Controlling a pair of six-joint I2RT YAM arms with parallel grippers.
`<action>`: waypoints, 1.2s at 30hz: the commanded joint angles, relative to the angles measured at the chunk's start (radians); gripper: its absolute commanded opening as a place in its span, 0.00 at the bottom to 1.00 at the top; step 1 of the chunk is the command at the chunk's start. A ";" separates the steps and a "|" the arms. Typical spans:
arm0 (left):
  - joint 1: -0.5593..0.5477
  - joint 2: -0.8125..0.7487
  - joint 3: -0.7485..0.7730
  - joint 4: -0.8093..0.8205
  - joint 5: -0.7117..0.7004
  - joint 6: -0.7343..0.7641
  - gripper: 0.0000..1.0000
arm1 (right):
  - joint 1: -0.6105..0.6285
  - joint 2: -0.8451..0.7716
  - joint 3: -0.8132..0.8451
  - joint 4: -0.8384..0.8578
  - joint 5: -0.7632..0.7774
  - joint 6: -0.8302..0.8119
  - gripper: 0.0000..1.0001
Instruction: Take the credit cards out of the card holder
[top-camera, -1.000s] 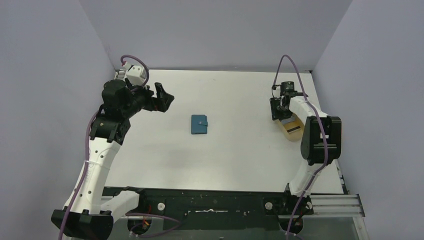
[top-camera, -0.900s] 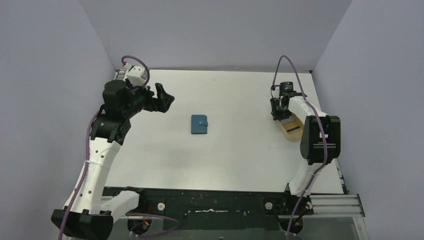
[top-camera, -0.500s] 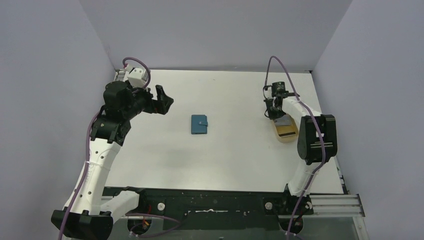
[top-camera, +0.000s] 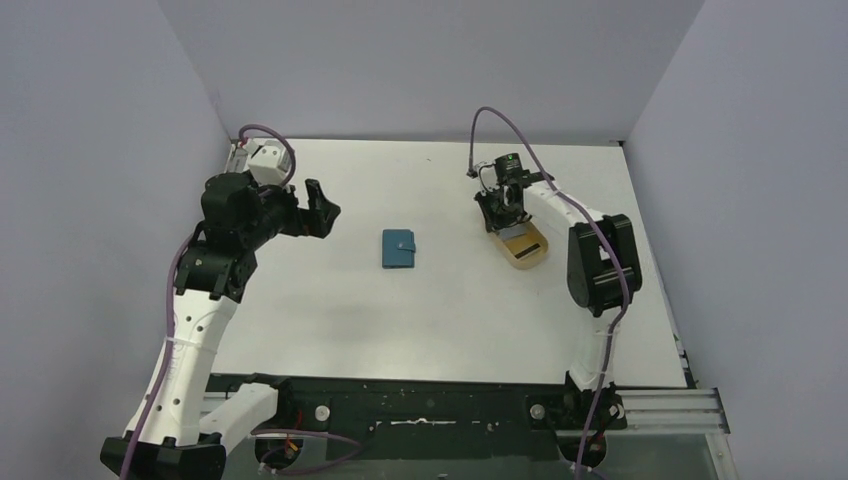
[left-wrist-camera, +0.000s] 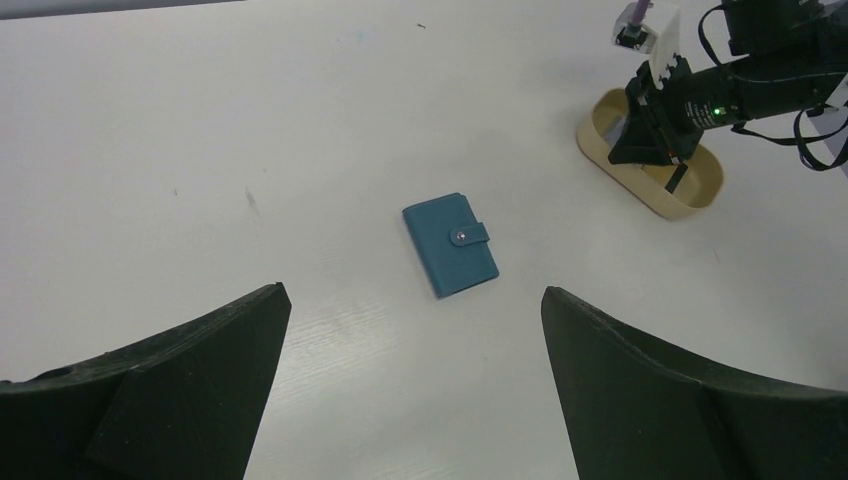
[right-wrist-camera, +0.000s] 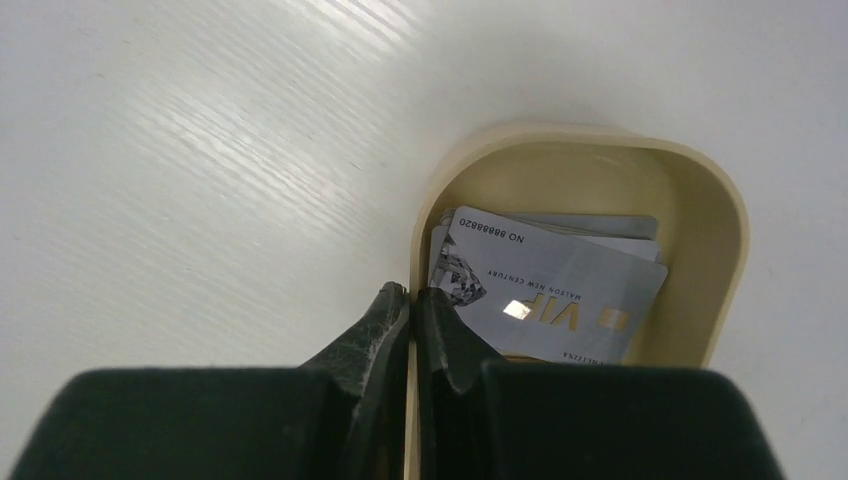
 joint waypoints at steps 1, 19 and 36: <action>0.015 -0.035 -0.001 -0.004 -0.027 -0.008 0.97 | 0.055 0.106 0.198 -0.129 -0.153 -0.122 0.00; 0.052 -0.076 -0.040 -0.036 -0.062 -0.054 0.97 | 0.284 0.267 0.460 -0.349 -0.263 -0.757 0.00; 0.066 -0.062 -0.077 -0.012 -0.041 -0.092 0.97 | 0.285 0.362 0.629 -0.427 -0.295 -0.977 0.16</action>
